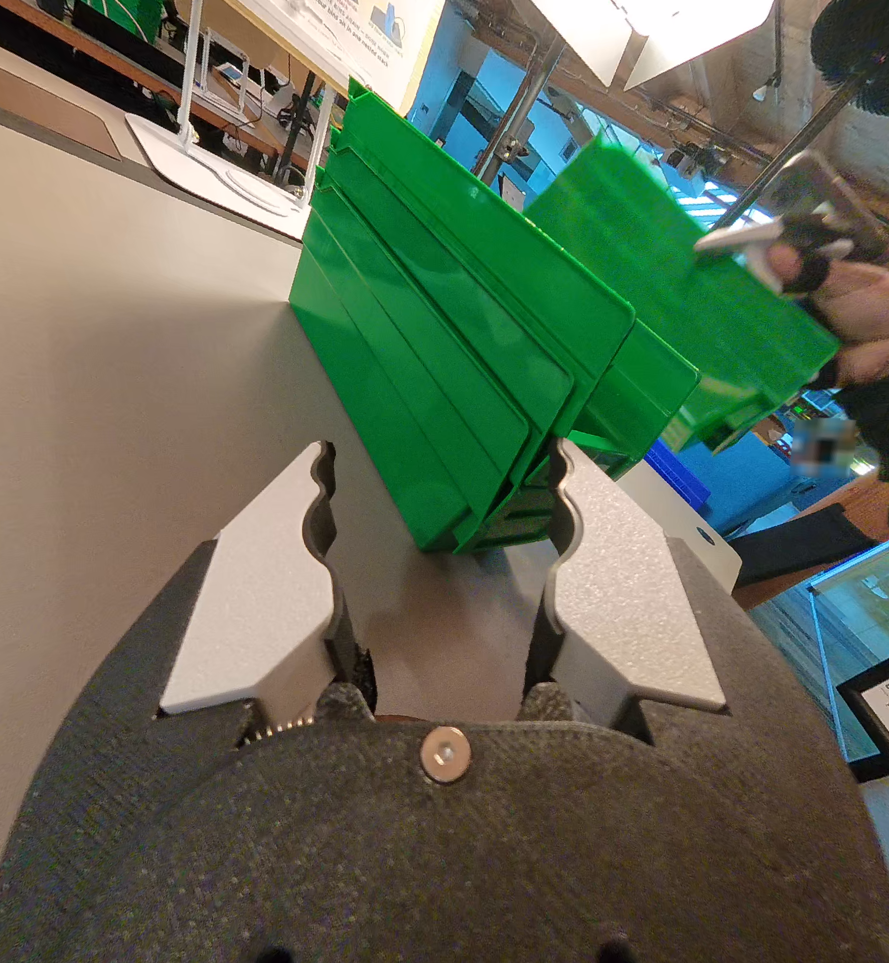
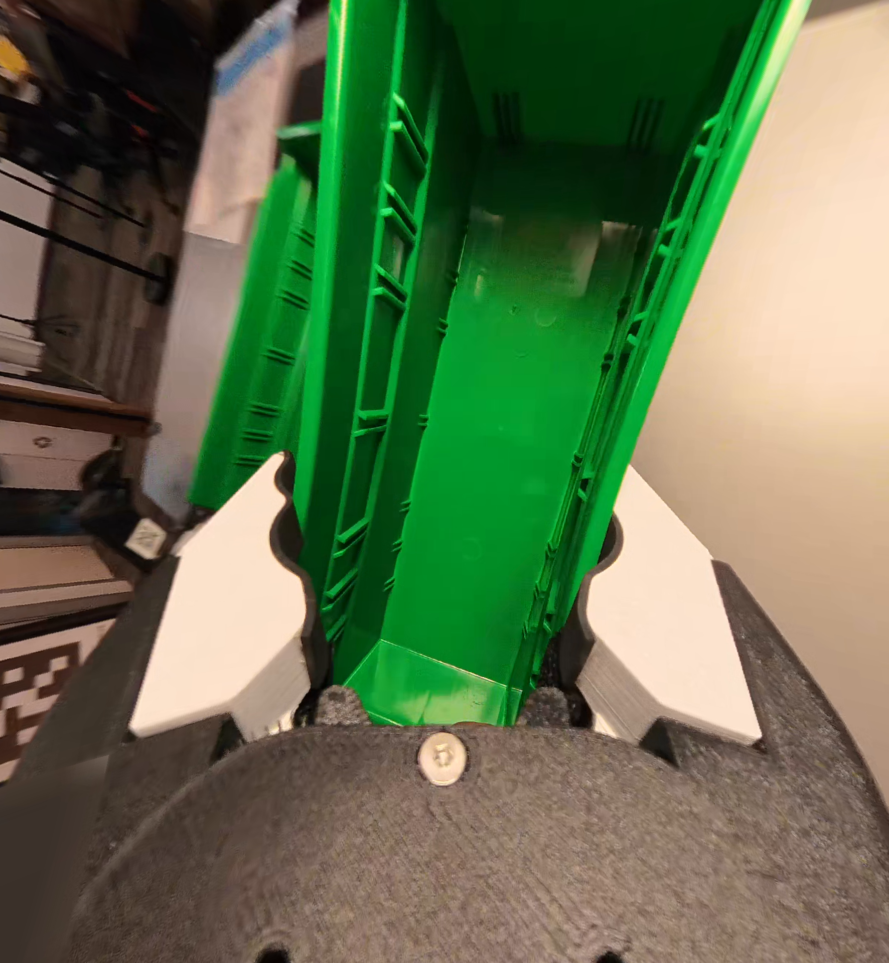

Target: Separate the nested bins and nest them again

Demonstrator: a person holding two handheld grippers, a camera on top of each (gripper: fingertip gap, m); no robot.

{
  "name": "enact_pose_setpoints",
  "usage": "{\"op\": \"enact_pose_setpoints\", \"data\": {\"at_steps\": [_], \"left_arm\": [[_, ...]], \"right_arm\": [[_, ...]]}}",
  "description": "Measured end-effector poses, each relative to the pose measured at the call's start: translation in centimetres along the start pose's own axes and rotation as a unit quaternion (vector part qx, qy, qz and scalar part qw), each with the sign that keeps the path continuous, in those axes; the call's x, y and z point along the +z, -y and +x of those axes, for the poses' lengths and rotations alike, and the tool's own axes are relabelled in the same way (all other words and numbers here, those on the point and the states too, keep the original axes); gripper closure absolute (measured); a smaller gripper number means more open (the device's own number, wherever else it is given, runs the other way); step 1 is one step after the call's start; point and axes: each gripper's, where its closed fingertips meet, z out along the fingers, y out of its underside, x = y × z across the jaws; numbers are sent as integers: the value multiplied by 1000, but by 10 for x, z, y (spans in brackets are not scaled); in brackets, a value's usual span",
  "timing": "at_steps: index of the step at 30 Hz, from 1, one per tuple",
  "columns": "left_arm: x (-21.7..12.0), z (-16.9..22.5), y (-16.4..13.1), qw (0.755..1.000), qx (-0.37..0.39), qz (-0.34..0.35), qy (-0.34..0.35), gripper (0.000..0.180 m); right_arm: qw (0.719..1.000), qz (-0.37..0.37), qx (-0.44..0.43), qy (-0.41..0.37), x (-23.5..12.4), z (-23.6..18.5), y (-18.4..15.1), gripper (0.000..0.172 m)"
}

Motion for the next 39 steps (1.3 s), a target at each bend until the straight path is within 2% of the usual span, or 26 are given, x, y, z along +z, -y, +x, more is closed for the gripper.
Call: {"op": "enact_pose_setpoints", "data": {"at_steps": [6, 12, 18, 23, 28, 32, 39], "left_arm": [[-1, 1, 1, 1000, 3, 3, 0, 99], [-2, 2, 2, 1000, 5, 7, -2, 99], [-3, 2, 3, 1000, 6, 13, -4, 101], [-3, 3, 4, 1000, 6, 16, -7, 101], [-3, 4, 4, 1000, 5, 16, -9, 101], [-3, 4, 4, 1000, 5, 17, -9, 101], [-3, 4, 4, 1000, 4, 16, -9, 101]], "right_arm": [[995, 46, -16, 84, -6, -110, 31, 58], [995, 36, 12, 89, 28, -163, 33, 58], [999, 9, 22, 30, 73, -174, 20, 57], [999, -2, 32, -17, 99, -164, 11, 55], [998, 8, 43, -54, 109, -147, 8, 52], [996, 13, 44, -71, 120, -139, 6, 42], [998, 45, 19, -46, 115, -154, 16, 32]]}}
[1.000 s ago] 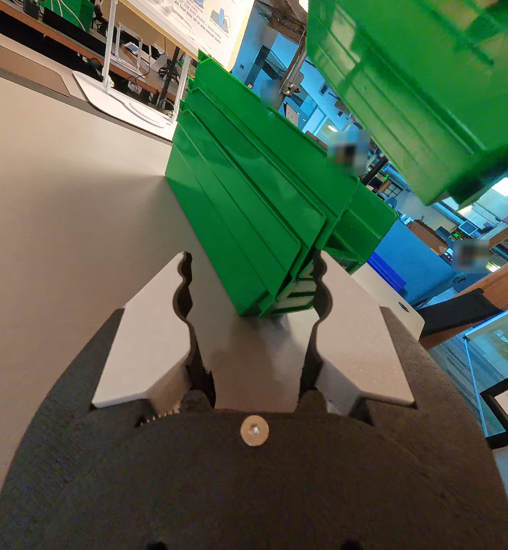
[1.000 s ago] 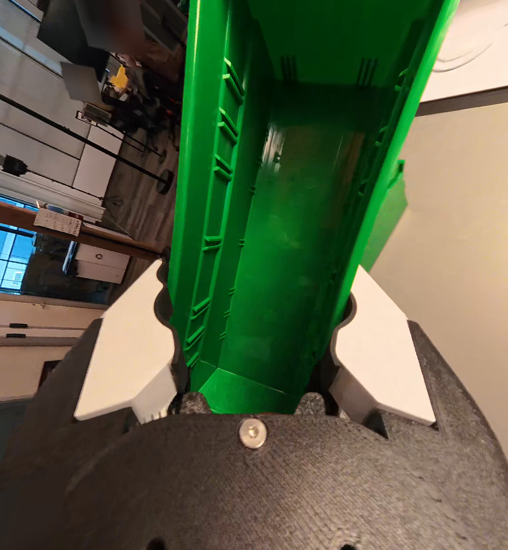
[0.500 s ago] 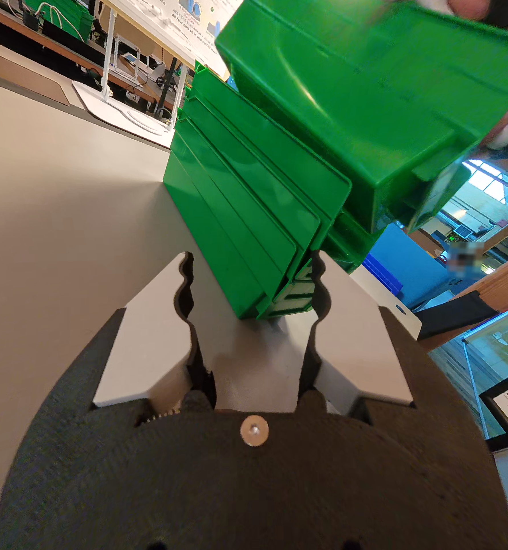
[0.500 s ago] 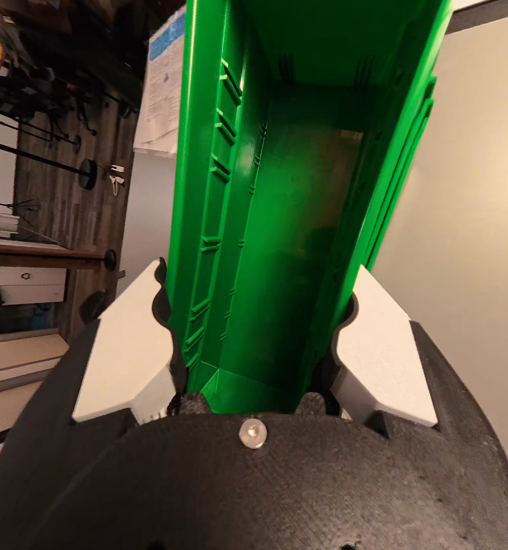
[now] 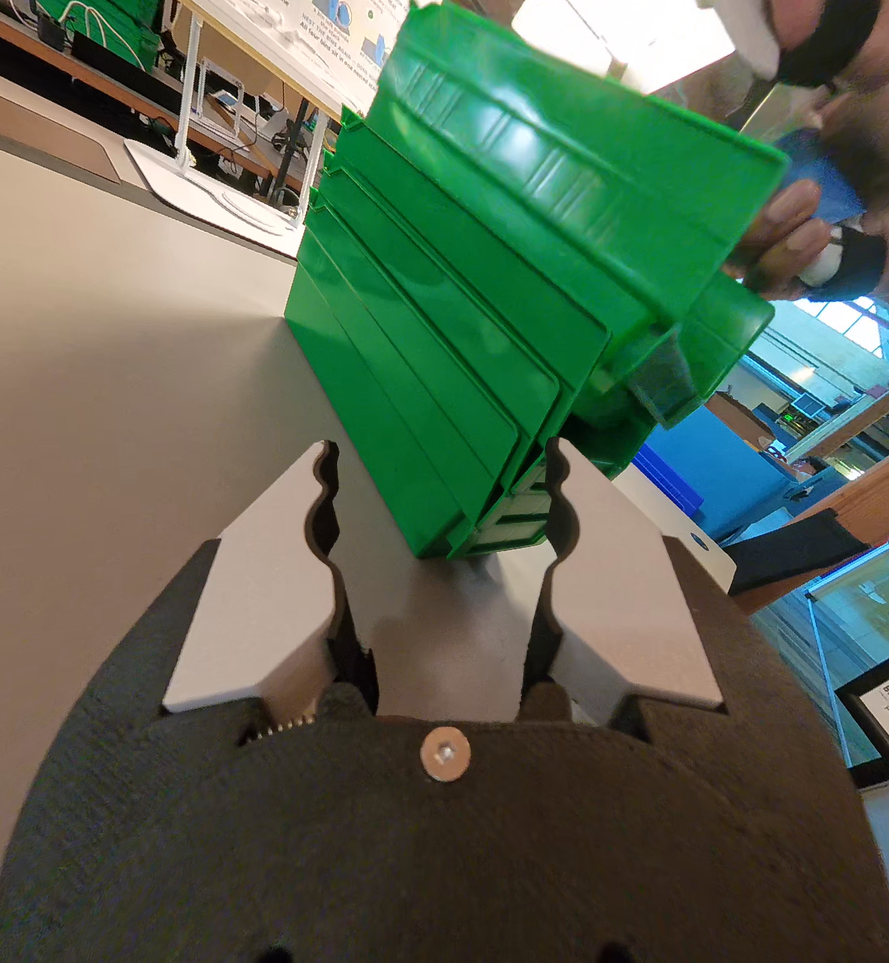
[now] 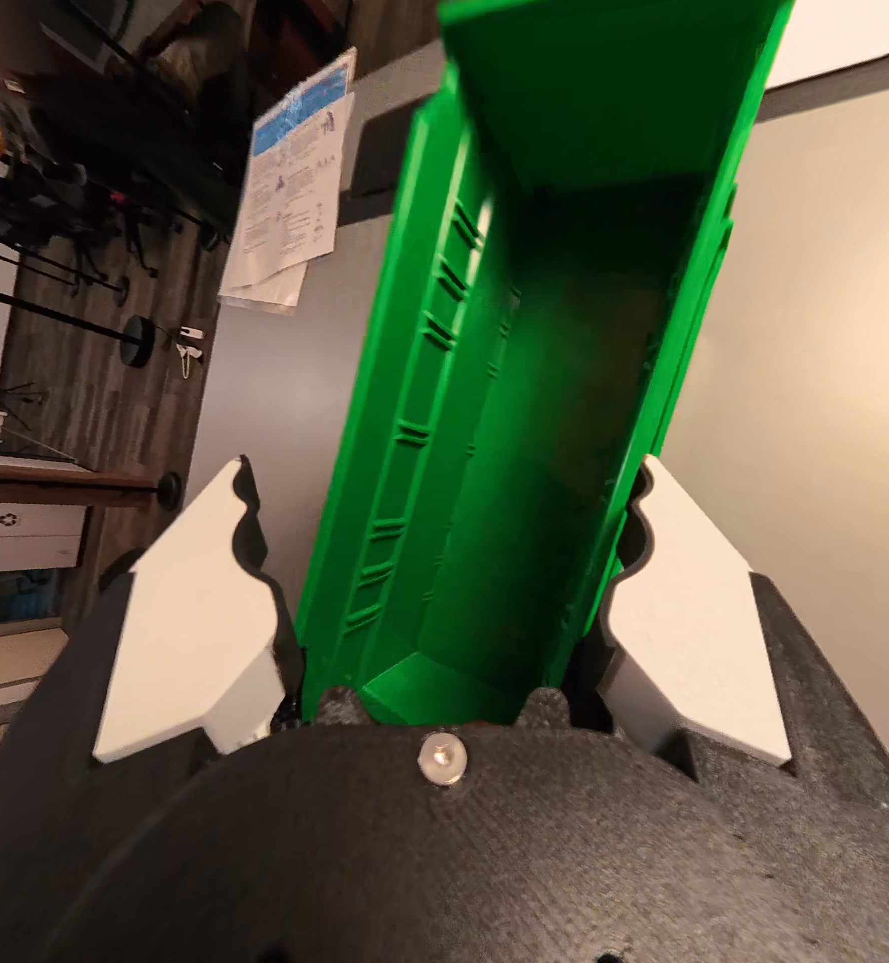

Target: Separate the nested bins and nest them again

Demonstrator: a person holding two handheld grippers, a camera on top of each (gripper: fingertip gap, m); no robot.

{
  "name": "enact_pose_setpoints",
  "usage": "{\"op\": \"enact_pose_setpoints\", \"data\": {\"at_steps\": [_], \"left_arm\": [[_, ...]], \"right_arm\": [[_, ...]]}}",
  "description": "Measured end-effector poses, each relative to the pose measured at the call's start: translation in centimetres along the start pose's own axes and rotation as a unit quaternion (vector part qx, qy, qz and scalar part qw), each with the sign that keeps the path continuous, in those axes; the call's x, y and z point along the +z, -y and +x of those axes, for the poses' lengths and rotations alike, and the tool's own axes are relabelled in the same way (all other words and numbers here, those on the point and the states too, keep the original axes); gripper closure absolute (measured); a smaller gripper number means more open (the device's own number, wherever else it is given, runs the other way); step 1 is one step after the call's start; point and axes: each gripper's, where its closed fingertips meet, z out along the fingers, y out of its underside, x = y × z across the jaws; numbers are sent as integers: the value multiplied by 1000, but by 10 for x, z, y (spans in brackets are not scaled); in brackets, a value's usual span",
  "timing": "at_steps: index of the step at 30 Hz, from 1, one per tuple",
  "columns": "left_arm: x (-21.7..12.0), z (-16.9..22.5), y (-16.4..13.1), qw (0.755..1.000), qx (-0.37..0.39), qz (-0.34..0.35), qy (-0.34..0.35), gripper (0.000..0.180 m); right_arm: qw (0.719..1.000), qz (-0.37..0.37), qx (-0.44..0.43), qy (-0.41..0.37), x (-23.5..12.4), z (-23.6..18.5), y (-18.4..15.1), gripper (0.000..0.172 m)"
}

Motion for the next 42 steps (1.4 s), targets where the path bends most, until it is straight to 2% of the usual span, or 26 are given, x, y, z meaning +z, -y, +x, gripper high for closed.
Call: {"op": "enact_pose_setpoints", "data": {"at_steps": [9, 14, 16, 19, 22, 25, 29, 32, 33, 35, 38, 40, 42], "left_arm": [[-2, 3, 3, 1000, 4, 14, -7, 101], [-12, 11, 15, 998, 27, 61, -17, 100], [-22, 22, 21, 995, 34, 95, -27, 100], [-38, 61, 27, 983, -21, 150, -107, 100], [-47, 109, 26, 958, -70, 207, -184, 99], [-42, 157, 5, 938, -102, 228, -241, 97], [-22, 206, -42, 916, -161, 203, -306, 95], [-12, 219, -70, 912, -183, 192, -314, 93], [-10, 219, -75, 914, -182, 204, -300, 87], [-18, 210, -70, 918, -154, 269, -248, 85], [-34, 199, -57, 906, -140, 332, -221, 85], [-36, 198, -51, 900, -146, 337, -236, 88], [-25, 201, -57, 910, -144, 306, -241, 88]], "right_arm": [[997, 17, -51, 62, -20, -21, -16, 27], [980, 93, -45, 171, -62, -20, -49, 32], [963, 148, -22, 224, -87, -15, -64, 34], [930, 227, 12, 289, -119, -2, -89, 35], [887, 297, 50, 350, -142, 8, -112, 36], [837, 355, 77, 410, -160, 7, -129, 35], [776, 383, 111, 489, -169, 0, -149, 34], [732, 402, 147, 530, -175, 11, -151, 34], [727, 410, 152, 530, -176, 16, -151, 34], [715, 412, 164, 541, -176, 23, -153, 33], [700, 416, 186, 550, -179, 34, -156, 33], [700, 427, 183, 542, -180, 40, -158, 34], [692, 436, 186, 545, -183, 43, -159, 34]]}}
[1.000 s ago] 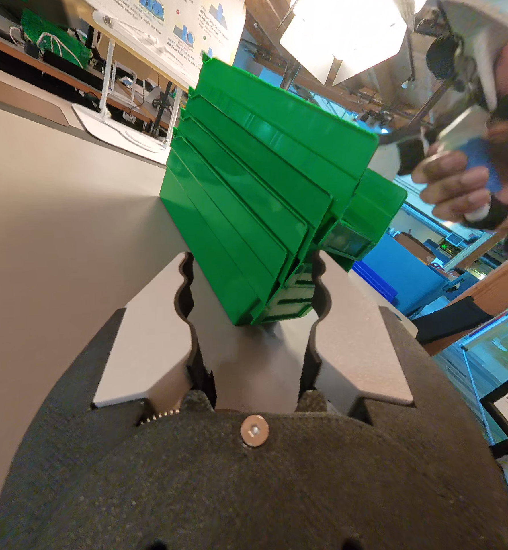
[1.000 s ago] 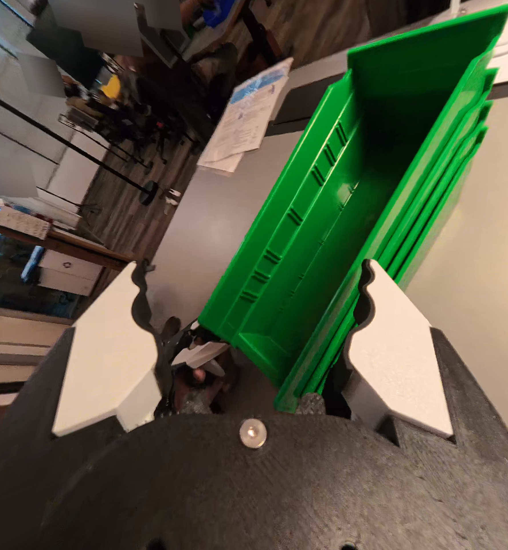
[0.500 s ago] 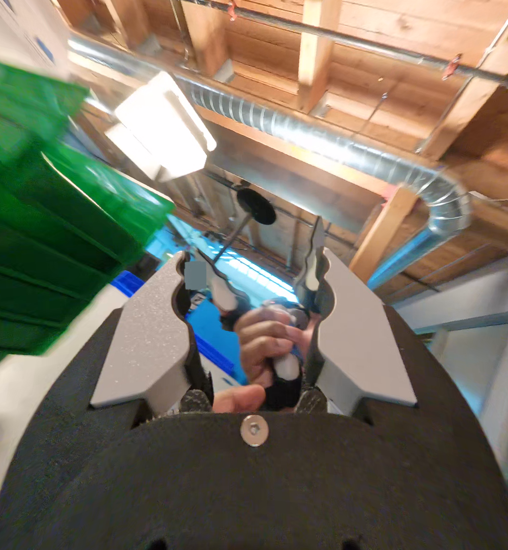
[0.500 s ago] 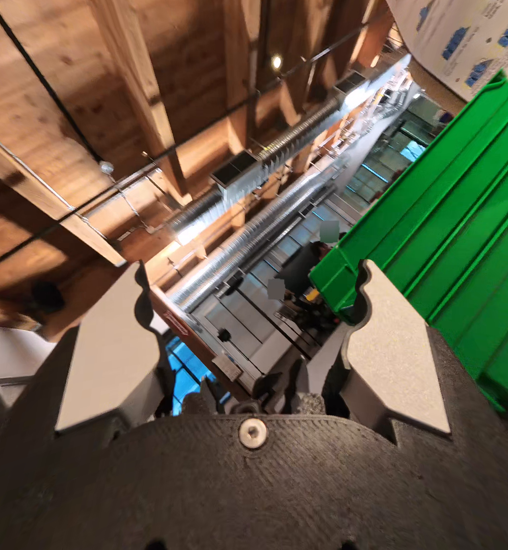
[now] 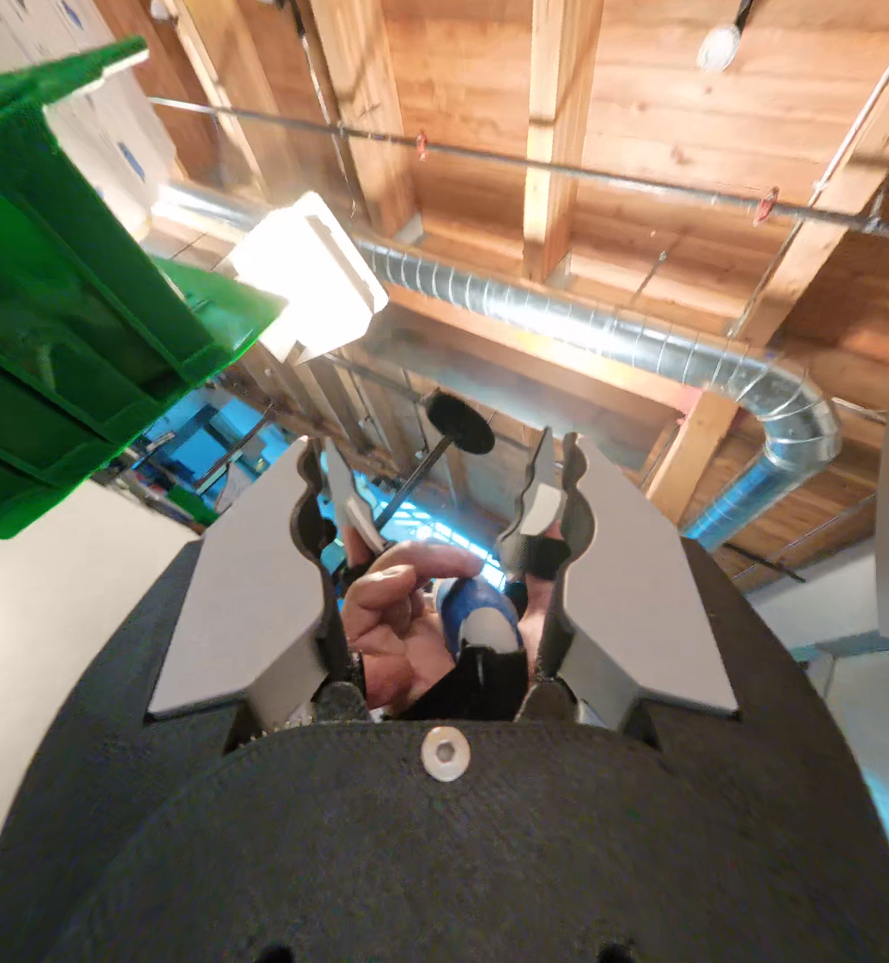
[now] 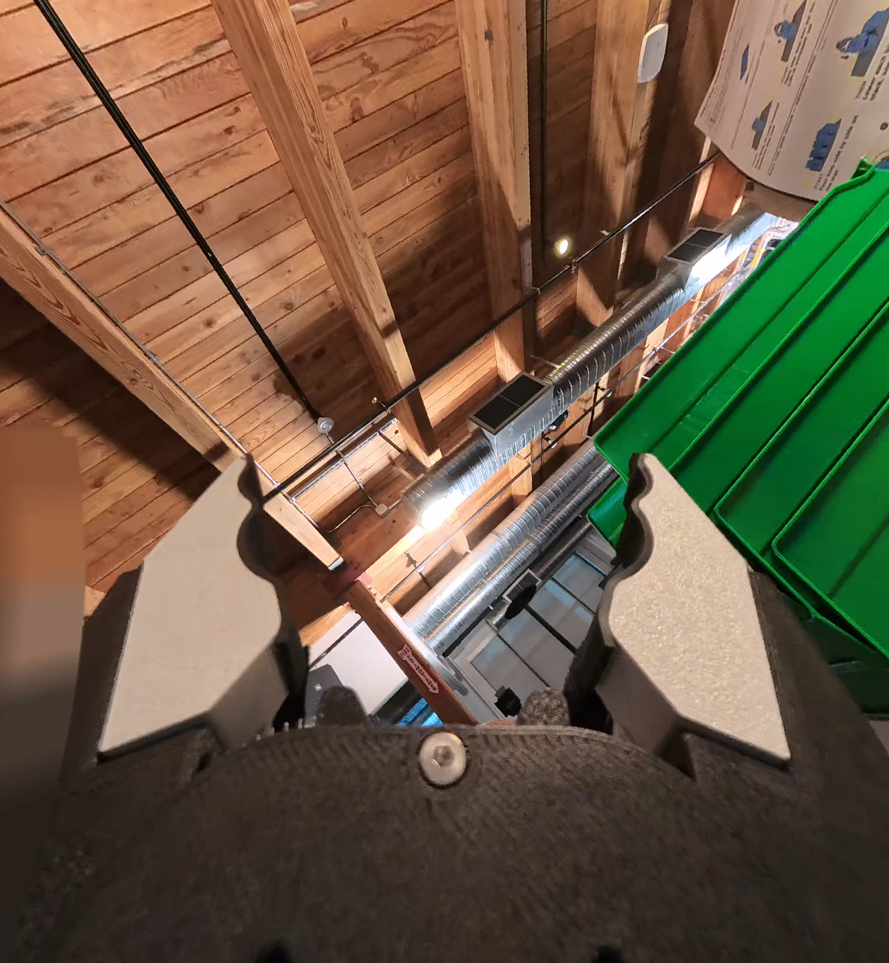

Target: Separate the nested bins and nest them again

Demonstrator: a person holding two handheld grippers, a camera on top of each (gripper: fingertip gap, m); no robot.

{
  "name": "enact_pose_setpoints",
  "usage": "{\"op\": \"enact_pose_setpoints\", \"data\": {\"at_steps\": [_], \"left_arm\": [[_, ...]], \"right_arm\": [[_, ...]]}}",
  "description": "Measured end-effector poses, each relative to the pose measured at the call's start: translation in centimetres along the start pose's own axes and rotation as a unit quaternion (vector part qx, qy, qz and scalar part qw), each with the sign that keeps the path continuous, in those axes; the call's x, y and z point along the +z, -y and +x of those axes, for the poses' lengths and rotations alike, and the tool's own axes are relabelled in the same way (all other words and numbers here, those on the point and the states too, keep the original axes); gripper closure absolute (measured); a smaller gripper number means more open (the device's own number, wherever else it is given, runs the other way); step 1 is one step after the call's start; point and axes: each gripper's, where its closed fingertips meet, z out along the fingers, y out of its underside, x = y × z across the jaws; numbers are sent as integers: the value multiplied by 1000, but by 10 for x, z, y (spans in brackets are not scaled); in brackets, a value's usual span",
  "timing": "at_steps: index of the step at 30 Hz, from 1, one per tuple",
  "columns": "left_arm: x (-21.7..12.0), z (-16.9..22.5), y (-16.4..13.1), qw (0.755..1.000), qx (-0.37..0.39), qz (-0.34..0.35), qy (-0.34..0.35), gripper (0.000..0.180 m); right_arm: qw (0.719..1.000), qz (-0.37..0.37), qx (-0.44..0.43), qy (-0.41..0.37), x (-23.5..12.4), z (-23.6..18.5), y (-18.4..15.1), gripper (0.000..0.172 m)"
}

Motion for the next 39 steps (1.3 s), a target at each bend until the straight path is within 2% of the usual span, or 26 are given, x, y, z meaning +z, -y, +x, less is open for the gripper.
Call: {"op": "enact_pose_setpoints", "data": {"at_steps": [3, 6, 9, 13, 15, 19, 23, 27, 29, 31, 35, 37, 39], "left_arm": [[-1, 3, 1, 1000, 3, 13, -5, 88], [-1, 17, 2, 999, -6, 16, -42, 93], [3, 19, -10, 999, 3, -17, -45, 94], [9, 21, -27, 996, 40, -69, -42, 92], [11, 26, -33, 995, 29, -82, -53, 92], [15, 39, -42, 987, -69, -100, -106, 93], [13, 51, -41, 963, -187, -92, -172, 96], [10, 59, -44, 939, -256, -94, -210, 98], [7, 59, -42, 935, -265, -98, -214, 99], [6, 57, -38, 945, -234, -103, -205, 94], [19, 27, -21, 984, -82, -129, -92, 94], [28, 14, 0, 988, 2, -153, -34, 93], [39, 6, 25, 976, 110, -186, 17, 94]], "right_arm": [[1000, 6, -10, 2, -2, 0, 5, 35], [1000, 11, -10, 8, -5, -2, 7, 35], [1000, 9, -9, 21, -9, -5, 7, 35], [998, -25, -54, 34, -8, -17, 0, 35], [995, -28, -76, 51, -6, -31, 4, 35], [993, -17, -100, 63, -3, -52, 11, 34], [992, 10, -110, 65, -8, -71, 19, 37], [991, 1, -117, 67, -8, -83, 8, 43], [991, -6, -113, 66, -7, -83, 10, 47], [990, -11, -126, 56, -6, -75, 16, 54], [990, -64, -123, -9, -7, -26, 18, 58], [982, -85, -150, -71, -13, 0, 26, 58], [962, -126, -198, -139, -21, 25, 31, 61]]}}
